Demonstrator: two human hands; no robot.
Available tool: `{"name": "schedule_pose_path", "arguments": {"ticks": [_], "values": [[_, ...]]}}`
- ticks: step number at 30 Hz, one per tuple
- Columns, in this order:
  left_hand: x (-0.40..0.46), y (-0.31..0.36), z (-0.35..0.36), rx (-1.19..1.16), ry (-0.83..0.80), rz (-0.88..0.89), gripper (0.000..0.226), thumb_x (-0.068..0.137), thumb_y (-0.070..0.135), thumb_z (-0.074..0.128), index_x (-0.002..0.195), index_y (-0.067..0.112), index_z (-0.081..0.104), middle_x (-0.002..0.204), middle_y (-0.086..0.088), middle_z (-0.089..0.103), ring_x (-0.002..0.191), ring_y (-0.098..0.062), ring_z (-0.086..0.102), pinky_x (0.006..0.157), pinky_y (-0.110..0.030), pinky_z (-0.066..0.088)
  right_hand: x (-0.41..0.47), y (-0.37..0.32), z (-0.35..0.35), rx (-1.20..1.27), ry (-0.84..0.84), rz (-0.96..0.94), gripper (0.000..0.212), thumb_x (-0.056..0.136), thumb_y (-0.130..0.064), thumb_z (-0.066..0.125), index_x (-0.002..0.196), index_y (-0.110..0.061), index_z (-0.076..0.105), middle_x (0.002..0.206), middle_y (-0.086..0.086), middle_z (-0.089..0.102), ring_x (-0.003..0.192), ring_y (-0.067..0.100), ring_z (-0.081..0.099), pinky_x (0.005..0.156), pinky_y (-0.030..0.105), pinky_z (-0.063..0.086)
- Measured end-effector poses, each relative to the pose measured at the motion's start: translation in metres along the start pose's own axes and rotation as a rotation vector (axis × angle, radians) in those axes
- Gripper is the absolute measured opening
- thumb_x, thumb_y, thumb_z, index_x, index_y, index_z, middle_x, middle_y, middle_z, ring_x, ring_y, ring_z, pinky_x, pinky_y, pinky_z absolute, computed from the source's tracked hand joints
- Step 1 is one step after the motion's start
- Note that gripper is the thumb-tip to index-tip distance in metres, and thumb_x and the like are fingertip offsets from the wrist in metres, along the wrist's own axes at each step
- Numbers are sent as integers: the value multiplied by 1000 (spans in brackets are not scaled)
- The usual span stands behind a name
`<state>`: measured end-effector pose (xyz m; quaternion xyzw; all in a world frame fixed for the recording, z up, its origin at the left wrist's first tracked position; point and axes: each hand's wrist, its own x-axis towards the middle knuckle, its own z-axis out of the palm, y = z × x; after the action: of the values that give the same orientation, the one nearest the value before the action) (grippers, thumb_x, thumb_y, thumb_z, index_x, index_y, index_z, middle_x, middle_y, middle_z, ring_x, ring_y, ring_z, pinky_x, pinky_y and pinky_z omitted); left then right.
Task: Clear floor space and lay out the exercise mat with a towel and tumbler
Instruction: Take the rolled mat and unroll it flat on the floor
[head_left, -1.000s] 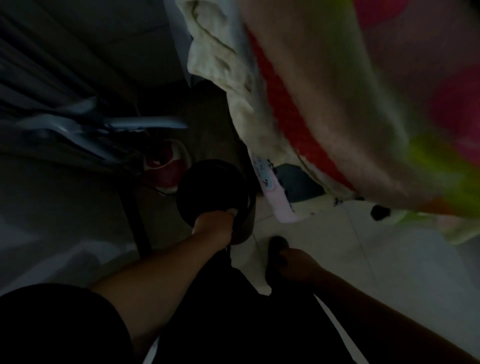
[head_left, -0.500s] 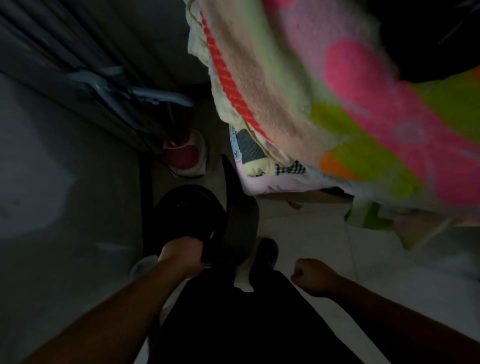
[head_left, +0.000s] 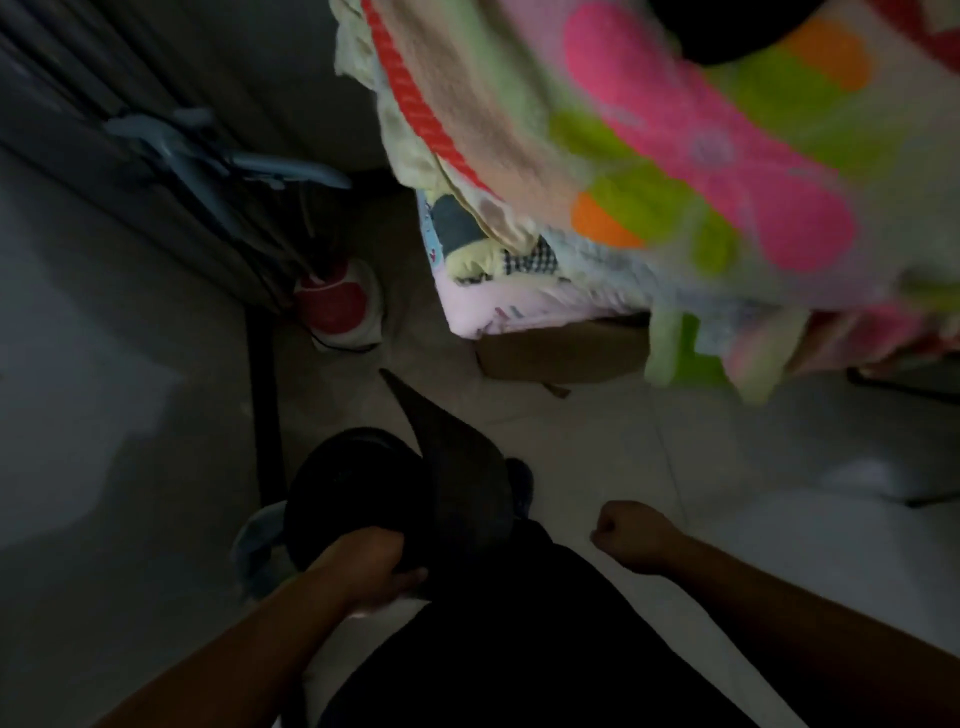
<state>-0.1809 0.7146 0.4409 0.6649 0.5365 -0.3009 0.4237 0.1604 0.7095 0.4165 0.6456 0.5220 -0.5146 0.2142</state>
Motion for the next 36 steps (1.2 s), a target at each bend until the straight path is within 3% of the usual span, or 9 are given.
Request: {"name": "schedule_pose_path", "arguments": {"ticks": [4, 6, 8, 13, 18, 26, 29, 33, 36], "values": [[-3, 7, 30, 54, 71, 15, 46, 86, 47, 56, 117, 13, 61, 119, -12, 66, 109, -28, 61, 85, -28, 46, -31, 25, 43, 135, 98, 59, 25, 93, -31, 53, 87, -7, 56, 96, 13, 57, 93, 26, 56, 75, 27, 37], [-3, 10, 43, 69, 78, 53, 44, 86, 45, 57, 116, 12, 61, 117, -12, 66, 107, -28, 62, 86, -31, 50, -53, 37, 71, 238, 150, 88, 29, 91, -29, 54, 69, -11, 48, 75, 8, 50, 72, 22, 50, 69, 26, 36], [-4, 14, 55, 96, 85, 81, 47, 87, 43, 57, 120, 11, 60, 120, -13, 65, 110, -30, 61, 90, -37, 51, -75, 46, 102, 342, 201, 127, 35, 87, -26, 55, 57, -15, 41, 62, 4, 44, 64, 23, 47, 65, 27, 35], [-13, 35, 88, 234, 54, 91, 50, 90, 42, 54, 125, 7, 58, 124, -16, 64, 114, -33, 59, 93, -40, 51, -134, 87, 190, 556, 224, 241, 31, 86, -29, 56, 61, -11, 48, 72, 18, 59, 77, 31, 60, 64, 32, 43], [-25, 66, 114, 366, 35, 96, 50, 89, 43, 55, 120, 4, 62, 120, -17, 67, 113, -33, 61, 91, -36, 50, -194, 152, 284, 791, 307, 442, 16, 86, -28, 59, 75, -16, 58, 65, -4, 57, 72, 19, 57, 63, 23, 37], [-52, 180, 181, 510, -13, 184, 44, 90, 33, 60, 122, 4, 61, 123, -19, 64, 115, -33, 59, 86, -31, 46, -292, 240, 452, 1179, 357, 590, 23, 90, -25, 57, 78, -5, 59, 81, 17, 60, 76, 25, 56, 68, 31, 45], [-68, 228, 219, 579, -30, 243, 46, 92, 28, 58, 131, 4, 55, 133, -18, 58, 123, -34, 53, 96, -34, 45, -325, 273, 519, 1317, 401, 639, 26, 88, -26, 59, 83, -1, 64, 74, 12, 61, 69, 23, 57, 65, 29, 45], [-83, 299, 277, 686, 0, 292, 46, 93, 25, 56, 131, 1, 53, 134, -21, 57, 124, -36, 52, 96, -35, 44, -367, 312, 608, 1448, 376, 718, 21, 85, -23, 59, 69, -11, 57, 63, 11, 58, 54, 21, 52, 56, 25, 40], [-92, 354, 315, 721, 13, 339, 44, 93, 23, 57, 130, -1, 54, 132, -23, 58, 122, -38, 53, 95, -37, 45, -394, 335, 661, 1585, 420, 829, 27, 83, -17, 58, 57, -13, 51, 52, 11, 49, 52, 21, 49, 55, 29, 34]]}}
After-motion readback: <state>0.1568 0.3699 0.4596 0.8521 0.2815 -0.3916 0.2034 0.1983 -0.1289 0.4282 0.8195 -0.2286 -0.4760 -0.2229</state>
